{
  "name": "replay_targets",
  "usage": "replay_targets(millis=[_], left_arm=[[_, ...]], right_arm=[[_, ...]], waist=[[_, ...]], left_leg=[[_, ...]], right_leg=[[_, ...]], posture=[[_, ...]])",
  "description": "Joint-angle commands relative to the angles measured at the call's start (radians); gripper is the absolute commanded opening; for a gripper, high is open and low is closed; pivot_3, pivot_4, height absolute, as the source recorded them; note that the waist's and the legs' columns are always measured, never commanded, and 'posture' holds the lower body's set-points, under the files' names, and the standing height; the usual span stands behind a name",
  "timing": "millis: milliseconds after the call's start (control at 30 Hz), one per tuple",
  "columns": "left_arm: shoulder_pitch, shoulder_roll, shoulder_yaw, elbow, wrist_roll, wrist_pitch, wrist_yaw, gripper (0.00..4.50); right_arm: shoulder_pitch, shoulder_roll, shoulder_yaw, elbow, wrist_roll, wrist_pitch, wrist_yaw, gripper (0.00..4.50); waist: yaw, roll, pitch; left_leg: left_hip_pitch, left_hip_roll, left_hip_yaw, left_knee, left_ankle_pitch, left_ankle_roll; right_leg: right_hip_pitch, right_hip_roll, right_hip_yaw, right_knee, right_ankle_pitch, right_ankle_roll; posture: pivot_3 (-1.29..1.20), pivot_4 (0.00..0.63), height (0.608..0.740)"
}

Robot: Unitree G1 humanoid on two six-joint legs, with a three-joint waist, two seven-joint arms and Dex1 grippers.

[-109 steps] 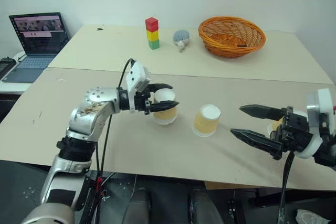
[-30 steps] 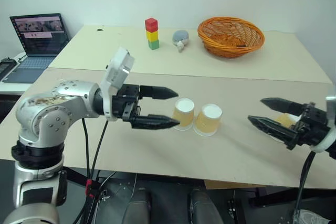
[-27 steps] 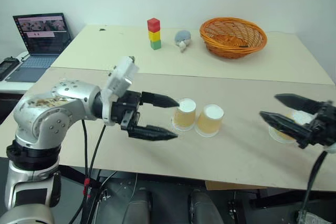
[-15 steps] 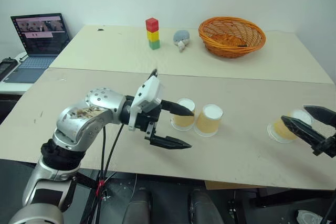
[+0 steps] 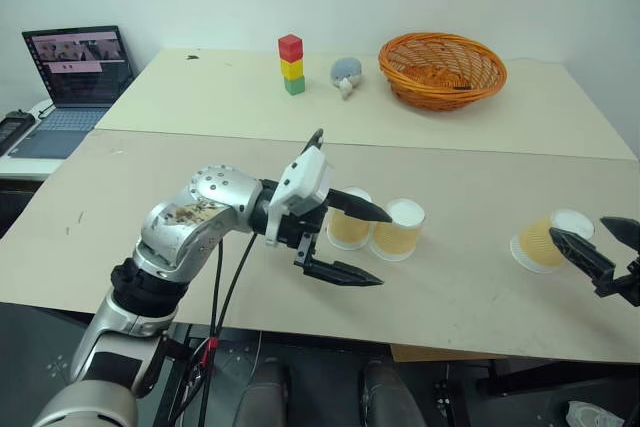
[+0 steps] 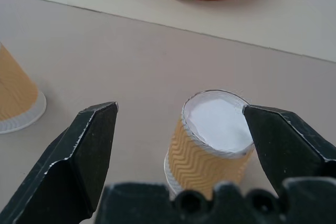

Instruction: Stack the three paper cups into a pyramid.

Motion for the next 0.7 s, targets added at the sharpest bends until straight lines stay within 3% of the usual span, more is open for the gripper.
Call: replay_targets(millis=[33, 700], left_arm=[[0.002, -0.006, 0.010, -0.023, -0.003, 0.004, 0.019, 4.41], [-0.009, -0.011, 0.034, -0.045, -0.029, 0.053, 0.074, 4.41]], right_arm=[[-0.023, -0.005, -0.003, 0.004, -0.006, -0.020, 0.013, 4.50], [-0.065, 0.029, 0.082, 0.112, -0.124, -0.080, 0.053, 4.50]], waist=[[0.000, 0.000, 0.000], [0.000, 0.000, 0.000]], left_leg=[[0.000, 0.000, 0.000, 0.000, 0.000, 0.000], [0.000, 0.000, 0.000, 0.000, 0.000, 0.000]], right_leg=[[0.000, 0.000, 0.000, 0.000, 0.000, 0.000], [0.000, 0.000, 0.000, 0.000, 0.000, 0.000]], posture=[[0.00, 0.150, 0.640], [0.00, 0.150, 0.640]])
